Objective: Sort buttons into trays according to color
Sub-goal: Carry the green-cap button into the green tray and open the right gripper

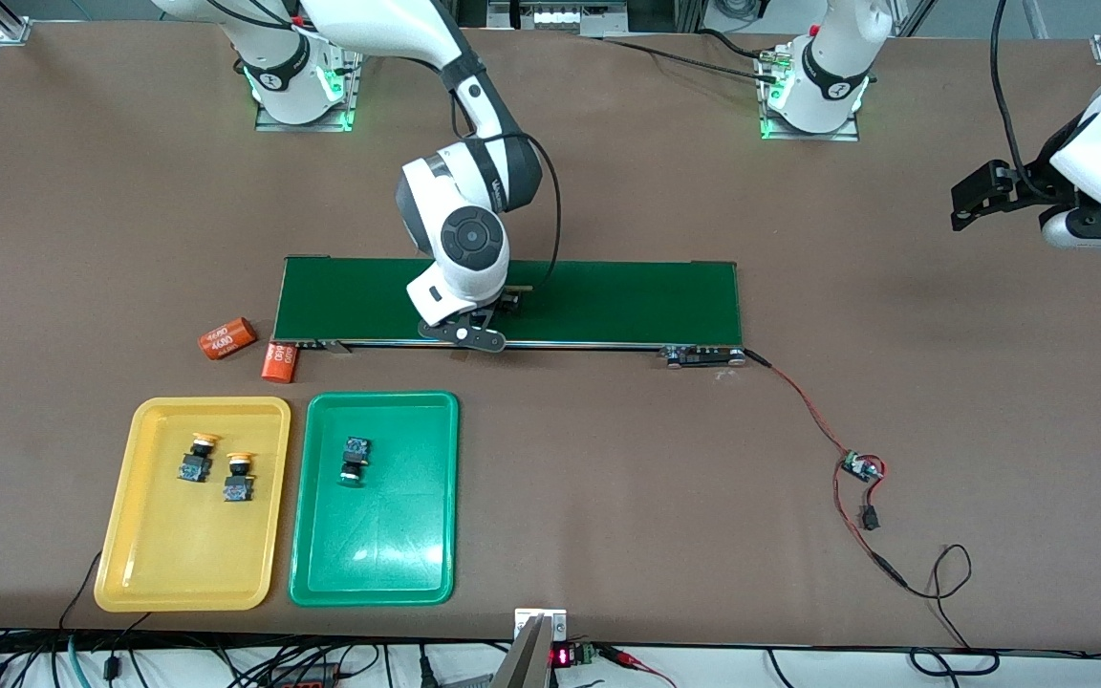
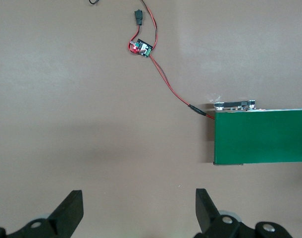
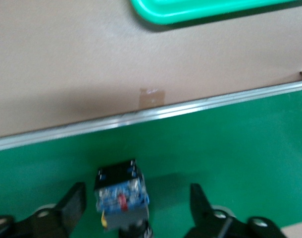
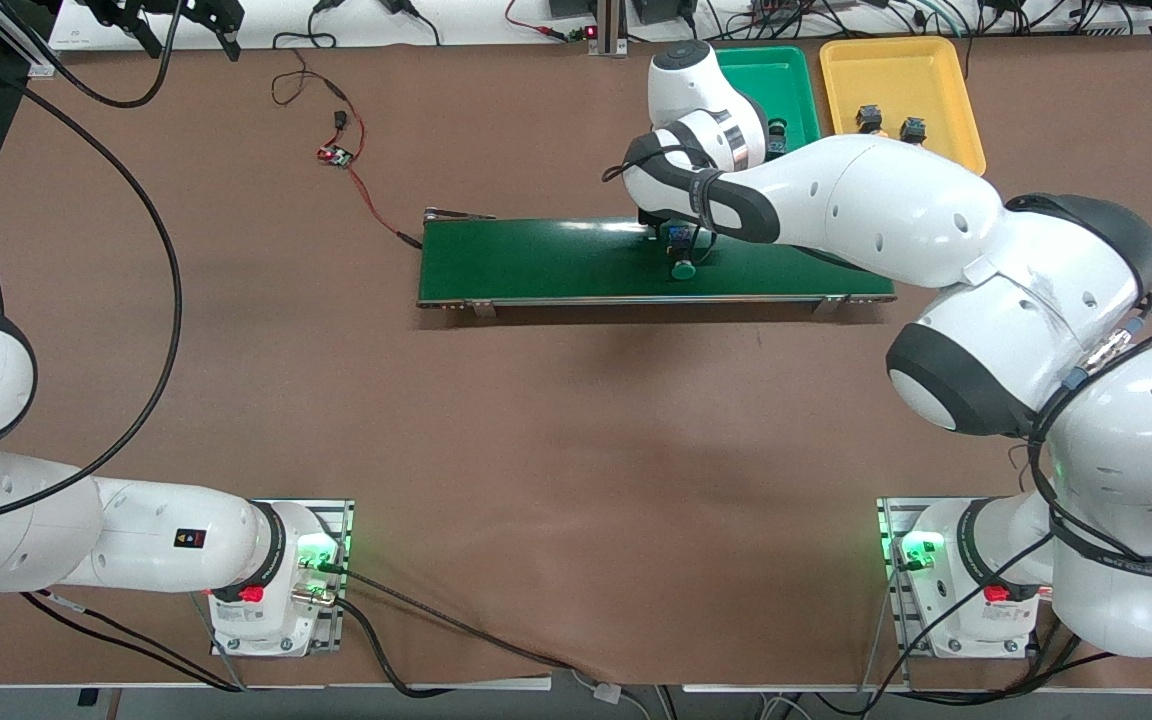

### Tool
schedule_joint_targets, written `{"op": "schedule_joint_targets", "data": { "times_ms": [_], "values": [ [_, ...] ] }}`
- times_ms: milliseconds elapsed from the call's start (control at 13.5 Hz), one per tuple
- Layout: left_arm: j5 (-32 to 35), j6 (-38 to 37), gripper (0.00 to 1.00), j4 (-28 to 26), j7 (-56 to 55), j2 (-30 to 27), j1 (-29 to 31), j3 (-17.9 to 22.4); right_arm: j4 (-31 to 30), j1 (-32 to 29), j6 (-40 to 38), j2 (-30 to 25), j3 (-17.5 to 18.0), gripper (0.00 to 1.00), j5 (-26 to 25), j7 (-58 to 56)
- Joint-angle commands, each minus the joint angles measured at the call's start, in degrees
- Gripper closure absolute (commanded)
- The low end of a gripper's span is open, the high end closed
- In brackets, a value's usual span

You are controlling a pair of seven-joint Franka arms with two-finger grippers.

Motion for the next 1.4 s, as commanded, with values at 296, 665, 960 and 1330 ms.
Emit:
{"op": "schedule_joint_targets", "data": {
  "times_ms": [296, 665, 960, 1330],
  "values": [
    [-0.9, -1.3, 0.0, 0.7, 0.9, -0.5, 0.0, 0.0, 0.8, -1.9, 1.2, -0.5, -0.5, 0.93, 2.6, 0.8],
    [-0.9, -1.3, 0.0, 0.7, 0.9, -0.5, 0.0, 0.0, 7.8, -6.3, 1.4, 0.2, -2.7, 0.95, 2.5, -0.6],
    [-0.9, -1.3, 0.0, 0.7, 0.9, -0.5, 0.0, 0.0, 14.2, -16.5, 8.3, 5.2, -2.7, 0.95, 2.3, -9.6],
    [-0.9, -1.3, 0.0, 0.7, 0.9, -0.5, 0.0, 0.0, 19.2, -21.5, 16.8, 13.1, -2.2, 0.95, 2.5, -17.7]
  ]
}}
